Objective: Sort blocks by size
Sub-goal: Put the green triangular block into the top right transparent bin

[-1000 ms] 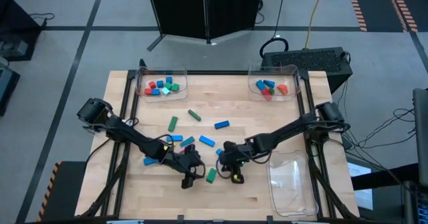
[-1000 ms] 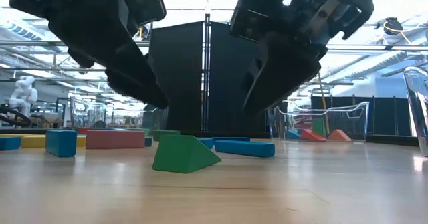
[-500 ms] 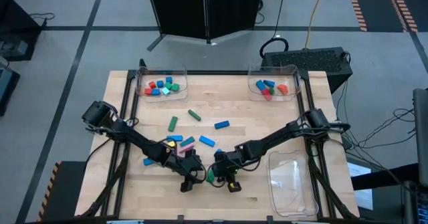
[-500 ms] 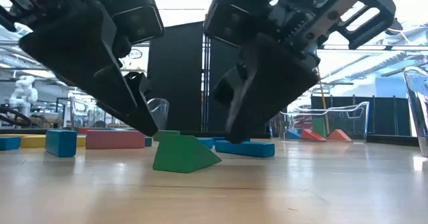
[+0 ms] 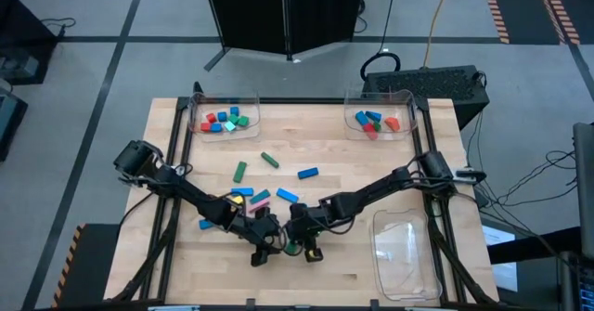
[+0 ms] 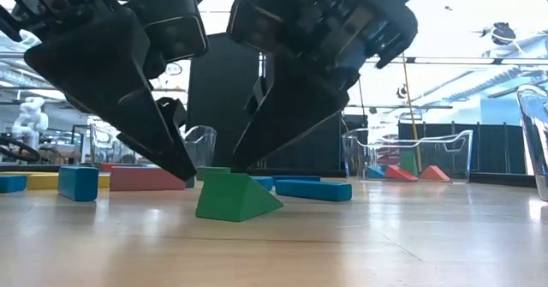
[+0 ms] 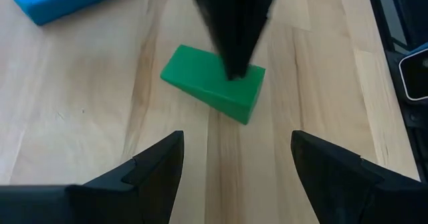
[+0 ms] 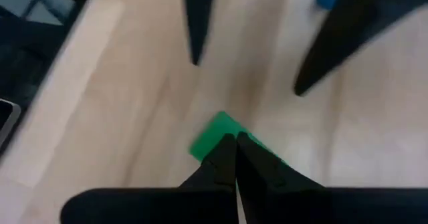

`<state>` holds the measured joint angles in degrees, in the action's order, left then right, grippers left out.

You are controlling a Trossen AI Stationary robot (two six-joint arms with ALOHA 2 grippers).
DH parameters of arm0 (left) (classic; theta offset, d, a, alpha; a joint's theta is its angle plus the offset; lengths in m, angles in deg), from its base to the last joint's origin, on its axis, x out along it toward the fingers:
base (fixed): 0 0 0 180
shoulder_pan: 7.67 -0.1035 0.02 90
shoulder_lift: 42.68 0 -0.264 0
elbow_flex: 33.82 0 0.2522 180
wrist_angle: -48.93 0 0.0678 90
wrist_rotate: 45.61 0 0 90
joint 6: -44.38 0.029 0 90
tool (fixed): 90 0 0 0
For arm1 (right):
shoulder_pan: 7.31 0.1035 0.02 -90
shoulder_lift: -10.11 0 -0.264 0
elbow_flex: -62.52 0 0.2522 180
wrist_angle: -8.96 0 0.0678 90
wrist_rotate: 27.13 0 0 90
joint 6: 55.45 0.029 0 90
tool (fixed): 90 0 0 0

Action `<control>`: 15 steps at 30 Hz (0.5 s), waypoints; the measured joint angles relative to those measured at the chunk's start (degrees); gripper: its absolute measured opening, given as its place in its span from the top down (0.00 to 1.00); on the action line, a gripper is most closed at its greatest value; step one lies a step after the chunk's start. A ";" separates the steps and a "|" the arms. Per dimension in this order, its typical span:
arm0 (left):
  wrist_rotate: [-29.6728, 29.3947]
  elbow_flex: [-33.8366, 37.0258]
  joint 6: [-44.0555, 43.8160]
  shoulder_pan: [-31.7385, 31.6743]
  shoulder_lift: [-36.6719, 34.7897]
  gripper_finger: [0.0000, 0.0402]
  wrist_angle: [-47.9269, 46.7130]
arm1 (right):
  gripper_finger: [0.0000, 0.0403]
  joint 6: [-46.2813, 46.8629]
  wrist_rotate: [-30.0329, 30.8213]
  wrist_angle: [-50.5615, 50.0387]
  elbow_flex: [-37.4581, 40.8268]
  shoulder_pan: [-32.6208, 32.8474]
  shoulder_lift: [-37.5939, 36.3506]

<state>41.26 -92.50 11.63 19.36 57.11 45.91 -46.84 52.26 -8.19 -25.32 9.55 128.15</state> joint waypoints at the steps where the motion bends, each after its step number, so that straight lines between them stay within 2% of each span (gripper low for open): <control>1: -0.07 0.00 0.00 0.00 0.00 0.31 -0.01 | 1.00 -0.24 0.27 -0.84 0.00 -0.04 0.00; 11: -0.09 0.00 -0.05 0.00 -0.02 0.31 -1.07 | 1.00 -2.39 -0.28 -10.06 0.07 2.09 -2.02; 15: -0.12 0.00 -0.07 0.00 -0.02 0.31 -0.81 | 1.00 -2.43 -2.15 -9.03 0.00 2.43 -0.62</control>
<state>41.14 -92.50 11.56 19.36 57.09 45.10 -49.27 50.10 -17.23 -25.32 11.98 127.53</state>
